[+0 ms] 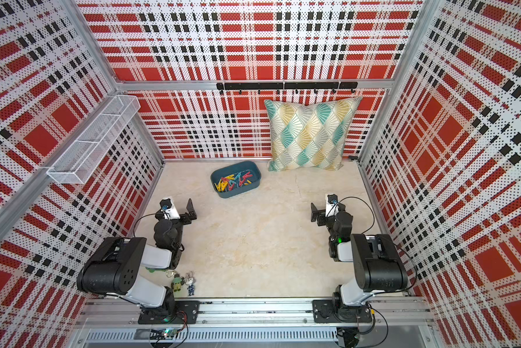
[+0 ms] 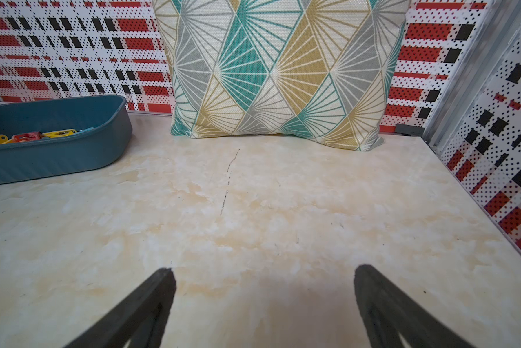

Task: Take the clothespins out of the storage box
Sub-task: Move the storage box to the center of the board.

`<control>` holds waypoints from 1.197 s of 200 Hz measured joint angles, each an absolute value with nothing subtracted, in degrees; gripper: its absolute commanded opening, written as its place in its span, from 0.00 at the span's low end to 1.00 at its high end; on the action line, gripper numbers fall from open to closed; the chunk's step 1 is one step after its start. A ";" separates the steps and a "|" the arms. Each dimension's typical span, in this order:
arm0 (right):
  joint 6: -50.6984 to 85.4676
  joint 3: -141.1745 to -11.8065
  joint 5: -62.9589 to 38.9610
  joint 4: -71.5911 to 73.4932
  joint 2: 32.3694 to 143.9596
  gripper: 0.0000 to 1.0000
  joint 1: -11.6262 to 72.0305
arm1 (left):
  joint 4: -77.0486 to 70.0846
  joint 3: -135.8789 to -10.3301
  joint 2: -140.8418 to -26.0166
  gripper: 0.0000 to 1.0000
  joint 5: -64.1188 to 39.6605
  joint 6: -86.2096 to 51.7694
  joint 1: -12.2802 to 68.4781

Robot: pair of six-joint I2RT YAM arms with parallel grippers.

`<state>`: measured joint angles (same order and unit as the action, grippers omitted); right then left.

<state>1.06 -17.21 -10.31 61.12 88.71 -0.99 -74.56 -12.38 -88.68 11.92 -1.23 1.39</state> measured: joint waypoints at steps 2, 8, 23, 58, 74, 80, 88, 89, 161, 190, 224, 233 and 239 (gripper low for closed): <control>1.06 -17.21 -10.31 61.12 88.71 1.00 -0.99 | -74.56 -12.38 -88.68 0.99 11.90 -1.23 1.39; 1.06 -17.21 -10.31 61.12 88.71 1.00 -0.99 | -74.56 -12.38 -88.66 0.99 11.90 -1.23 1.39; 1.06 -17.19 -10.31 61.12 88.71 1.00 -0.99 | -74.56 -12.38 -88.66 0.99 11.90 -1.23 1.39; 1.06 -17.21 -10.31 61.12 88.71 1.00 -0.99 | -74.56 -12.38 -88.68 0.99 11.40 -1.28 1.13; 1.06 -17.21 -10.31 61.12 88.71 1.00 -0.99 | -74.56 -12.38 -88.66 0.99 10.90 -1.28 0.91; 1.06 -17.21 -10.31 61.12 88.71 1.00 -0.99 | -74.56 -12.38 -88.68 0.99 10.79 -1.28 0.86; 1.06 -17.21 -10.31 61.12 88.71 1.00 -0.99 | -74.56 -12.38 -88.66 0.99 10.72 -1.28 0.78; 1.06 -17.21 -10.31 61.12 88.71 1.00 -0.99 | -74.56 -12.38 -88.68 0.99 10.72 -1.28 0.78; 1.69 -19.84 -6.13 50.87 84.82 1.00 0.19 | -47.94 -27.31 -77.93 0.99 9.04 -0.89 -0.58; 9.15 -41.85 3.09 23.09 82.43 1.00 1.37 | -29.17 -40.14 -76.01 0.99 8.36 1.39 -0.69; 19.22 -49.95 -0.03 12.05 80.79 1.00 -1.08 | -10.35 -51.83 -78.37 0.99 6.57 2.83 -0.62; 21.63 -48.66 -1.65 10.35 80.23 1.00 -1.54 | -6.07 -55.42 -80.07 0.99 6.22 2.76 -0.40; 23.31 -47.94 -2.72 8.95 80.12 1.00 -1.91 | -3.29 -58.00 -81.49 1.00 6.00 2.57 -0.25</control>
<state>23.31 -47.94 -2.72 8.95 80.12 -1.91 -3.29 -58.00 -81.49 6.00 2.57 -0.25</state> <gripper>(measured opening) 0.999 0.992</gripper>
